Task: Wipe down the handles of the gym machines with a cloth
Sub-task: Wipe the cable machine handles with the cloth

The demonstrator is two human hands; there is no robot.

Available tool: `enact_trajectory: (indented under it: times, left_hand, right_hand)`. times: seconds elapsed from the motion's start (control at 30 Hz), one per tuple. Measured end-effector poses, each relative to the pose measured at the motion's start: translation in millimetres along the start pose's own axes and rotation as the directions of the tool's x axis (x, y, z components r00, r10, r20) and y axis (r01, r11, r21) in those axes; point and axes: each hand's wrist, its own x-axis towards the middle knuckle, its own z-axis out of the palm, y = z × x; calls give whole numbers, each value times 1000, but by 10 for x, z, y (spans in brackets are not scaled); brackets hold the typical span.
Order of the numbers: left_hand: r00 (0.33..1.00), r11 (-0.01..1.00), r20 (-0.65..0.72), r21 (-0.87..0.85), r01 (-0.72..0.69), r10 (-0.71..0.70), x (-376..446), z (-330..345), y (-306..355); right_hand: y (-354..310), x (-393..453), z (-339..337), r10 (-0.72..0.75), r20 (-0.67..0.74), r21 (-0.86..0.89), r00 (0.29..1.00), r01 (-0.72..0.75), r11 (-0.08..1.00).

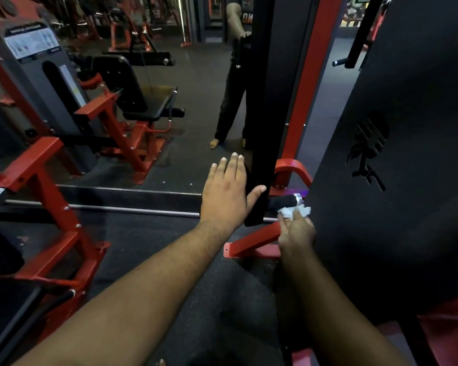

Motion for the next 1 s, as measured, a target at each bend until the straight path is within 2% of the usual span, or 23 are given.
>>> enact_trajectory:
  times: [0.07, 0.2, 0.3, 0.37, 0.43, 0.5, 0.57, 0.63, 0.67, 0.73, 0.83, 0.93, 1.0]
  left_hand:
    - [1000, 1000, 1, -1, -2, 2, -5, -7, -1]
    - [1000, 1000, 3, 3, 9, -9, 10, 2, -16]
    - [1000, 1000, 12, -10, 16, -16, 37, 6, -57]
    - [1000, 1000, 15, -19, 11, -10, 46, 16, -76]
    - [1000, 1000, 2, -23, 6, -6, 43, 16, -61]
    - [1000, 1000, -4, -21, 2, -2, 39, 12, -33]
    - [1000, 1000, 5, -21, 1, -1, 26, -2, -16]
    - [1000, 1000, 15, -17, 1, -1, 25, -11, -12]
    - [1000, 1000, 20, -16, 0, 1, 24, -14, -11]
    - [1000, 1000, 23, -14, -2, 2, 23, -15, -17]
    - [1000, 1000, 22, -19, -2, 2, 0, -10, -37]
    - [1000, 1000, 25, -23, -6, 7, -10, -8, -54]
    - [1000, 1000, 28, -26, -11, 12, -17, -11, -46]
  right_hand:
    - [-69, 70, 46, -37, -21, 25, 999, 37, 999]
    - [193, -139, 140, -43, 65, -200, 997, 55, 978]
    - [388, -400, 135, -143, 198, -269, 970, 194, 943]
    - [337, -416, 63, -217, 325, -394, 921, 340, 854]
    - [145, -286, -35, -381, 399, -452, 834, 540, 710]
    - [-121, -156, -66, -528, 419, -529, 738, 671, 519]
    - [-317, -24, -36, -597, 515, -628, 615, 745, 225]
    - [-321, 160, -24, -491, 708, -624, 507, 776, -98]
    - [-262, 218, -22, -400, 776, -597, 488, 773, -215]
    - [-100, 235, -36, -324, 804, -590, 498, 737, -329]
    - [22, 76, -7, -343, 822, -559, 455, 761, -329]
    - [52, -48, -60, -293, 832, -531, 471, 830, -173]
    - [2, -41, -166, -277, 844, -506, 460, 854, -122]
